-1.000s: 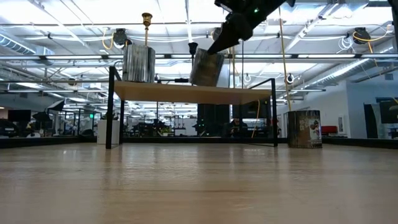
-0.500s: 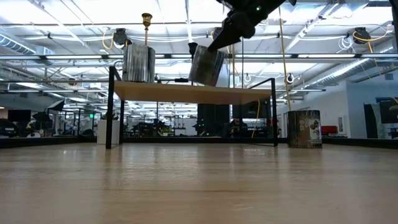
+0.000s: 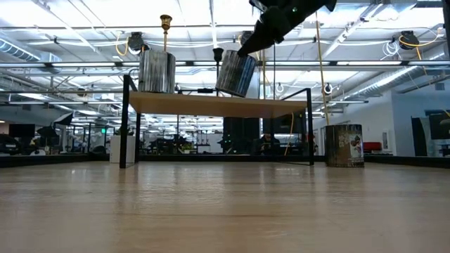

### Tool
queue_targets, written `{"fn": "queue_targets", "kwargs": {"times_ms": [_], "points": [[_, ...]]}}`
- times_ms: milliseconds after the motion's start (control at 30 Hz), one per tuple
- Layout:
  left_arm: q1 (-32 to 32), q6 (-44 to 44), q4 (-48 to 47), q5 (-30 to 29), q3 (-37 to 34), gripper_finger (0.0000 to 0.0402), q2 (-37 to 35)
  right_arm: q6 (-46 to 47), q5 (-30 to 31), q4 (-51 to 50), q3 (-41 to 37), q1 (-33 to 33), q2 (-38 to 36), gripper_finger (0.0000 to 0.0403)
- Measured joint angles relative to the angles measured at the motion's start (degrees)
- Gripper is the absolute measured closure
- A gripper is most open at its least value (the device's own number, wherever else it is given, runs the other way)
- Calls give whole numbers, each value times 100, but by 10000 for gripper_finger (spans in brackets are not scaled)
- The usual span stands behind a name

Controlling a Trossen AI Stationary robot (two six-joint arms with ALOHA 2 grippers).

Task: Pick & Place candle stick holders
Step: Put the bottom silver scented candle on the shelf

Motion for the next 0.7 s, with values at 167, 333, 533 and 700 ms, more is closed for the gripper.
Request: {"fn": "queue_targets", "kwargs": {"times_ms": [167,333,533,700], "points": [[0,0,0,-2,0,376,0,78,-420,137,-52,-4,45,399],[0,0,0,-2,0,376,0,-75,-252,132,-133,80,48,399],[0,0,-2,-3,0,376,1,-83,-145,125,-140,77,50,399],[0,0,-2,-4,0,376,1,-176,-151,161,-140,77,113,398]]}}
